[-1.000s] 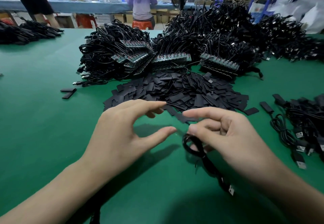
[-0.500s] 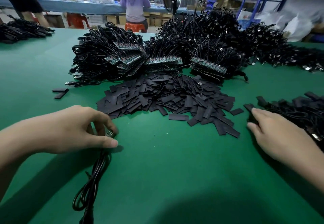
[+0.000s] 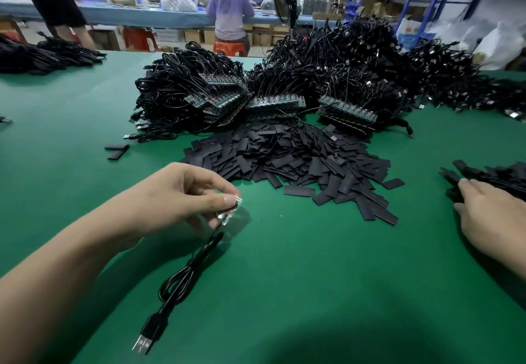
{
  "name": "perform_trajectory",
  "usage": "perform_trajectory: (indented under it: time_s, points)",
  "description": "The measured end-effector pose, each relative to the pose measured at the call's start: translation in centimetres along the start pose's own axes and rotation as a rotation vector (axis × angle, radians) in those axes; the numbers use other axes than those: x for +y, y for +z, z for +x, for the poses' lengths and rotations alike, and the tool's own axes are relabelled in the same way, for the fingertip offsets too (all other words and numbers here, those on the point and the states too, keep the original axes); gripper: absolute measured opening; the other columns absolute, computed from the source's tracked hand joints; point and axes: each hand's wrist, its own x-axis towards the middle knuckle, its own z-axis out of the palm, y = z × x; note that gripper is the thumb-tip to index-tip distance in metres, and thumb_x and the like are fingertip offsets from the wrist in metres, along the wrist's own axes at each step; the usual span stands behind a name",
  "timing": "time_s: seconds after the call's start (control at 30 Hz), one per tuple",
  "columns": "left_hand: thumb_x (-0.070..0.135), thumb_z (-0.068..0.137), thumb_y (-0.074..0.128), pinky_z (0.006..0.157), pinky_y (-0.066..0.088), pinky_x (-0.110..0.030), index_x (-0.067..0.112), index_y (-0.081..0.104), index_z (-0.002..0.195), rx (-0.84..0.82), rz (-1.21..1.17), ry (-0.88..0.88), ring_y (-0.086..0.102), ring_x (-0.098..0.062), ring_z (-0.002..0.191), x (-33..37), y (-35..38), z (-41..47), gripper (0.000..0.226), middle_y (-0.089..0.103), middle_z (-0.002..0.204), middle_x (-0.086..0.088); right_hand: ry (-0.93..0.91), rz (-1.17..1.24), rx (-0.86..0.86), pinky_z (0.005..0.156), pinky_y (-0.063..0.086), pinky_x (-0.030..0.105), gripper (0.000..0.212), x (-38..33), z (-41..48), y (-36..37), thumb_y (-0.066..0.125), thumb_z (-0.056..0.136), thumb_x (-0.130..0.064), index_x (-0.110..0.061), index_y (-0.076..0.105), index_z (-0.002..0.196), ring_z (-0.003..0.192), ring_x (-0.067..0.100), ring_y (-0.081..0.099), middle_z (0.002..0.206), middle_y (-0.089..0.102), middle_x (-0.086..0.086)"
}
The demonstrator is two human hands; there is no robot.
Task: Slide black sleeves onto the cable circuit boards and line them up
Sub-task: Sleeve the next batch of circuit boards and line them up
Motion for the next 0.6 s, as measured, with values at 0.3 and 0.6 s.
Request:
perform_trajectory:
  time_s: [0.3,0.6]
  points:
    - [0.07,0.074,0.067,0.068,0.053,-0.019,0.039,0.076,0.094,-0.06,0.712,0.086,0.067,0.002,0.073,1.5,2.8,0.5,0.037,0.072,0.079,0.022,-0.63,0.489,0.061,0.105,0.043,0.041,0.041,-13.5,-9.2,-8.6,0.038,0.099,-0.052,-0.032,0.071,0.115,0.118,0.008,0.051,0.119,0.06,-0.016]
    - [0.041,0.082,0.078,0.066,0.052,-0.024,0.03,0.075,0.077,0.073,0.557,0.138,0.063,-0.003,0.063,2.3,4.8,1.0,0.013,0.072,0.071,0.01,-0.723,1.065,-0.003,0.077,0.049,0.028,0.025,-17.7,-10.0,-6.8,0.055,0.101,-0.047,-0.029,0.071,0.095,0.084,0.005,0.06,0.09,0.07,-0.015]
